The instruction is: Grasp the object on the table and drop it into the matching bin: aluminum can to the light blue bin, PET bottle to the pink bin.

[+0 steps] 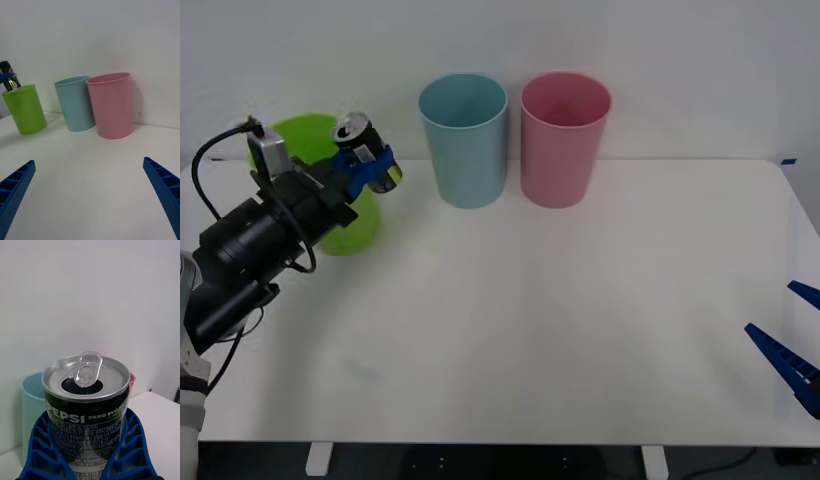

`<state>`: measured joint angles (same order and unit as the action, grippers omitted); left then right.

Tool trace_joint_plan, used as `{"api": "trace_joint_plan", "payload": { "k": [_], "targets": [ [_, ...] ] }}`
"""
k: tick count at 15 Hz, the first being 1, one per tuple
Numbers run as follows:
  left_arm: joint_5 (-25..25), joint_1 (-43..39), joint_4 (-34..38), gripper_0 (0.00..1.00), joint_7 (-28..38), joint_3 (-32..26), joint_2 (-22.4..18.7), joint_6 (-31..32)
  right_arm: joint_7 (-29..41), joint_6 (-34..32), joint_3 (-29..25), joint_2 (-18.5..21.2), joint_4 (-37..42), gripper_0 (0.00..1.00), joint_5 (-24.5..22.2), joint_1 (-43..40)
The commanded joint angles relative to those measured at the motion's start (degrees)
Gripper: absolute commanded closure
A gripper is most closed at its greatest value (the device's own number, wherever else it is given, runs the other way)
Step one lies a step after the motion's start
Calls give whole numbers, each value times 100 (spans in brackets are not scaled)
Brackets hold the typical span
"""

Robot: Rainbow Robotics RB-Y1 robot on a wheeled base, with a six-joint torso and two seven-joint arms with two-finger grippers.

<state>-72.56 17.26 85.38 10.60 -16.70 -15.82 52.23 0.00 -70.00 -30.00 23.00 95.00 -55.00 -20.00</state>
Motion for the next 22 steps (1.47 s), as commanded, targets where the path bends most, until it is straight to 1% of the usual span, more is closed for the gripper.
{"api": "trace_joint_plan", "payload": {
  "k": [1,4,8,11,15,17,19,22],
  "targets": [
    [-373,366,14,100,478,-114,0,-73,0,0,0,0,0,0,0,0],
    [-865,788,5,99,1058,-237,0,-170,0,0,0,0,0,0,0,0],
    [-1647,1307,-135,99,1568,-246,44,-328,0,0,0,0,0,0,0,0],
    [-2104,1852,-777,99,1550,-272,88,-363,0,0,0,0,0,0,0,0],
    [-2552,2695,-1797,99,1506,-246,88,-574,0,0,0,0,0,0,0,0],
    [-2693,3126,-2385,99,1418,-228,150,-829,0,0,0,0,0,0,0,0],
    [-2922,3469,-2816,99,1339,-246,282,-1136,0,0,0,0,0,0,0,0],
    [-3291,3794,-3194,99,1243,-272,580,-1708,0,0,0,0,0,0,0,0]
  ]
}}
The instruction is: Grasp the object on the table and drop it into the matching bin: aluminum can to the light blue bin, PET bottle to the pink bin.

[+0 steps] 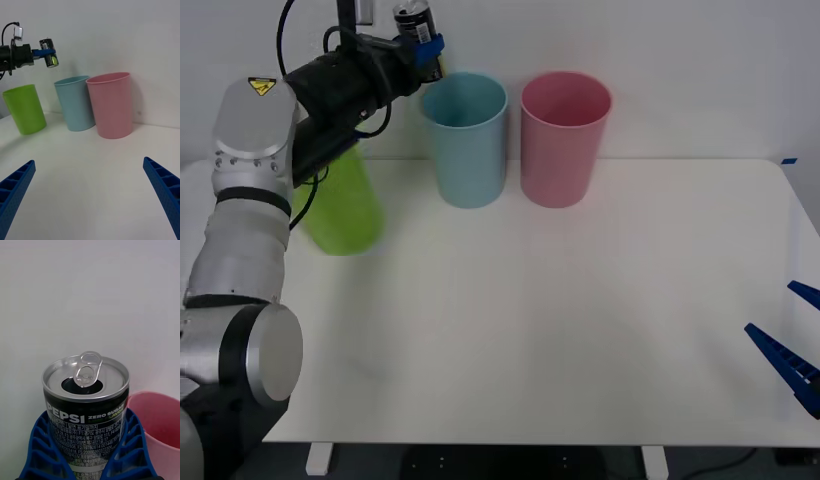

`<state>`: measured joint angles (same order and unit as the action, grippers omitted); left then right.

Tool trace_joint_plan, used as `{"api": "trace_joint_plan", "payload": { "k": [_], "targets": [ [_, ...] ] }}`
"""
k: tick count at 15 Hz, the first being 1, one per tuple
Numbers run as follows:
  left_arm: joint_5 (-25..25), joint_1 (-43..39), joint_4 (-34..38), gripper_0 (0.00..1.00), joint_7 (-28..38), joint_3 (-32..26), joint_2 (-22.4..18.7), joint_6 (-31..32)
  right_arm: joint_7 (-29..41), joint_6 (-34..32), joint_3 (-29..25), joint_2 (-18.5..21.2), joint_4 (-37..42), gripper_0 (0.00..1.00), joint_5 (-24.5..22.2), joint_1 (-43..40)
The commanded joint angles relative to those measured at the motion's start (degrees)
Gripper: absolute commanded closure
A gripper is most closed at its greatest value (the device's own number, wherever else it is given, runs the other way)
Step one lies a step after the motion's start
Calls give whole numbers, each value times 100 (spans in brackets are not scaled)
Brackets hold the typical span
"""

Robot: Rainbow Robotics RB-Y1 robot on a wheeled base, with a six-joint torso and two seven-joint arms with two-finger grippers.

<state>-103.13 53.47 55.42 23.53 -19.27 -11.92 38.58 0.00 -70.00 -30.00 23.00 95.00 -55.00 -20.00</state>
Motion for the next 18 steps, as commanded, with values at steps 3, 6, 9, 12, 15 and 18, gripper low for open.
{"api": "trace_joint_plan", "payload": {
  "k": [3,6,9,12,15,18],
  "targets": [
    [-708,524,-603,99,-120,-121,454,-808,0,0,0,0,0,0,0,0],
    [-981,788,-954,99,-182,-148,586,-1256,0,0,0,0,0,0,0,0],
    [-1112,797,-972,99,-208,-139,638,-1292,0,0,0,0,0,0,0,0],
    [-1077,797,-972,99,-208,-104,638,-1300,0,0,0,0,0,0,0,0],
    [-1025,797,-972,91,-208,-86,638,-1300,0,0,0,0,0,0,0,0],
    [-910,788,-972,0,-234,-7,638,-1344,0,0,0,0,0,0,0,0]
  ]
}}
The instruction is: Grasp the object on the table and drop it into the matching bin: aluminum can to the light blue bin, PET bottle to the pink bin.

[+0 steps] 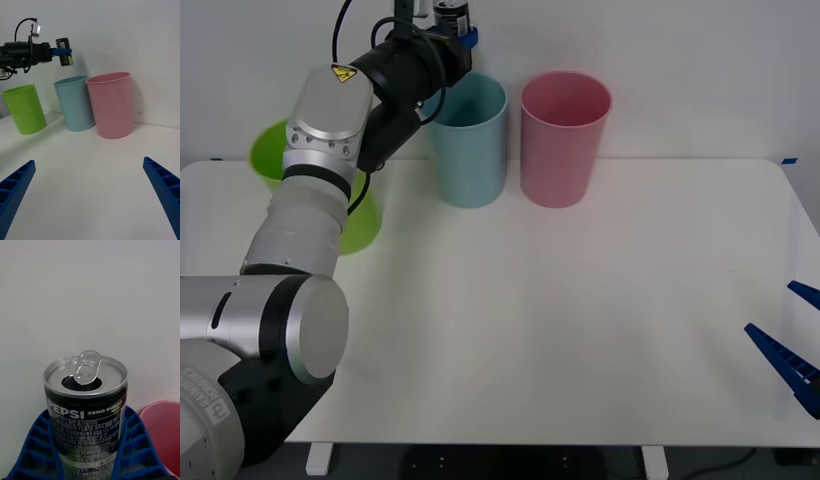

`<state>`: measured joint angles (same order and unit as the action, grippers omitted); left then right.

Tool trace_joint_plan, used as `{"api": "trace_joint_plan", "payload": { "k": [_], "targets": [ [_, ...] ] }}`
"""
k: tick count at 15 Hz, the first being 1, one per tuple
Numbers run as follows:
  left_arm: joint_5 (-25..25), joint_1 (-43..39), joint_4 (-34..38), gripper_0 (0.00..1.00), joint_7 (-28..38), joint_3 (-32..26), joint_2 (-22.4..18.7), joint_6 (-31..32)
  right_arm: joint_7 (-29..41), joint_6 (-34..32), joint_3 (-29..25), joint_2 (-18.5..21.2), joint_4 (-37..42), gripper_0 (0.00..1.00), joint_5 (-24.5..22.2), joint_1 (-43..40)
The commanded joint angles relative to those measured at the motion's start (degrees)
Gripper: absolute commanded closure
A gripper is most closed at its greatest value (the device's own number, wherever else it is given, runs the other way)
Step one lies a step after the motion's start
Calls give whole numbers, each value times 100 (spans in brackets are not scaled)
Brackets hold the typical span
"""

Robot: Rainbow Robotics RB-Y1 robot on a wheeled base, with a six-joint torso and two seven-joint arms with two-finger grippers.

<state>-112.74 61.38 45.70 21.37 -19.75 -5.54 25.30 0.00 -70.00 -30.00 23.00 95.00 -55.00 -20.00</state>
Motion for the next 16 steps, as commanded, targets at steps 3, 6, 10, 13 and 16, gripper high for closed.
{"api": "trace_joint_plan", "payload": {
  "k": [3,6,10,13,16],
  "targets": [
    [165,-12,1,0,-37,50,0,-16,0,0,0,0,0,0,0,0],
    [261,-30,1,0,-45,50,0,-16,0,0,0,0,0,0,0,0],
    [472,-82,1,0,-81,50,-27,1,0,0,0,0,0,0,0,0],
    [1000,-205,9,0,-212,261,-176,54,0,0,0,0,0,0,0,0],
    [2257,-434,18,0,-661,779,-633,326,0,0,0,0,0,0,0,0]
  ]
}}
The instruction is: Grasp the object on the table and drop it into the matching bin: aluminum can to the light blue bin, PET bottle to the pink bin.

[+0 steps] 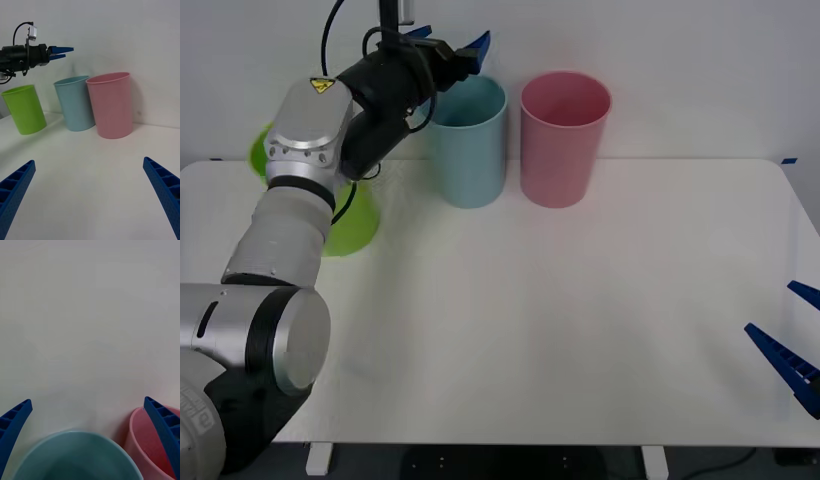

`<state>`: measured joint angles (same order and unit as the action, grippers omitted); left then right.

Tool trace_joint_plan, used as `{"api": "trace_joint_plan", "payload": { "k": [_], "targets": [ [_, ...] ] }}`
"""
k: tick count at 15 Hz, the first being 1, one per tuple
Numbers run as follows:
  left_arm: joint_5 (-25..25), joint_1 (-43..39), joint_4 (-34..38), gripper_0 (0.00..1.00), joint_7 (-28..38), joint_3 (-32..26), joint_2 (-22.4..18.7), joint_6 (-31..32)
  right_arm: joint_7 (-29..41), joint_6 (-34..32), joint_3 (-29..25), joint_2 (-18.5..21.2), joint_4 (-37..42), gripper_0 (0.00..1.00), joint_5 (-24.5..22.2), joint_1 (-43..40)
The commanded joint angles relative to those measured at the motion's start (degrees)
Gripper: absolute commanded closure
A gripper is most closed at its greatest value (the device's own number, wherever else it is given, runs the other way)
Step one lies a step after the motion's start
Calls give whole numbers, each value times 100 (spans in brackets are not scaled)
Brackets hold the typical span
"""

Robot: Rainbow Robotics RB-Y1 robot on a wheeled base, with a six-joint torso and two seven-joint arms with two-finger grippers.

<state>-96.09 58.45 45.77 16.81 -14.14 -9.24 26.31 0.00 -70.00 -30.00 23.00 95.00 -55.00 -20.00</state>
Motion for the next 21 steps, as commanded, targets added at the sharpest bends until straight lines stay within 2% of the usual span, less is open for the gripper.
{"api": "trace_joint_plan", "payload": {
  "k": [1,6,12,16,21],
  "targets": [
    [785,-229,81,0,-222,306,-386,366,0,0,0,0,0,0,0,0],
    [1699,-1292,1302,0,-231,666,-755,586,0,0,0,0,0,0,0,0],
    [2235,-2751,2946,0,-248,640,-931,603,0,0,0,0,0,0,0,0],
    [2358,-3630,3869,0,-283,491,-1010,718,0,0,0,0,0,0,0,0],
    [2165,-4729,4871,0,-301,-98,-1054,1482,0,0,0,0,0,0,0,0]
  ]
}}
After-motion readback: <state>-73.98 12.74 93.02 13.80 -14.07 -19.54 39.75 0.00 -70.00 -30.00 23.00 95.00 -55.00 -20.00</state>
